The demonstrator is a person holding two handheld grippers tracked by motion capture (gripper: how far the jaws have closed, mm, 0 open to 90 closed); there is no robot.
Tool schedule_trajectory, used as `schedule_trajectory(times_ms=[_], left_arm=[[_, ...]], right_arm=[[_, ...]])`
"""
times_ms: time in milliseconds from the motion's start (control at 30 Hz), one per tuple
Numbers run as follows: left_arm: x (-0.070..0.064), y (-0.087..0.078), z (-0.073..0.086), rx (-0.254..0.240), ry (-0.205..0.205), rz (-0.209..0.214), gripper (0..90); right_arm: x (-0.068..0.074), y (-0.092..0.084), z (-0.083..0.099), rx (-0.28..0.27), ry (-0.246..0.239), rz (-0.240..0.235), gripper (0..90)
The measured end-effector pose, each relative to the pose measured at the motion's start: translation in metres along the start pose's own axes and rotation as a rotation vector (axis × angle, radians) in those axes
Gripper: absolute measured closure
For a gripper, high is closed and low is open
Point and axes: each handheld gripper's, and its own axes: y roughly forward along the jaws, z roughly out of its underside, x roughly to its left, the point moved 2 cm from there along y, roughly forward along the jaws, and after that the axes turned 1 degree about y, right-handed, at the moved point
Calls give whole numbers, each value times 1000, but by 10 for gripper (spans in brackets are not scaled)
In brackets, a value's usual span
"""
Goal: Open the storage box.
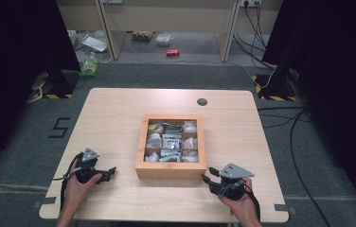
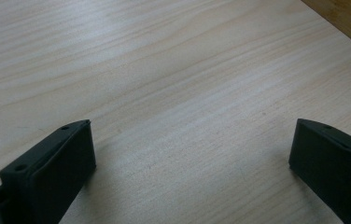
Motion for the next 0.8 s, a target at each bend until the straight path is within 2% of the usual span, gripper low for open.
schedule_trajectory(times_ms=[367, 800], left_arm=[[0, 0, 0, 0, 0, 0, 0], [0, 0, 0, 0, 0, -1, 0]], right_arm=[[2, 5, -4, -26, -10, 9, 640], [5, 5, -7, -44, -24, 26, 656]])
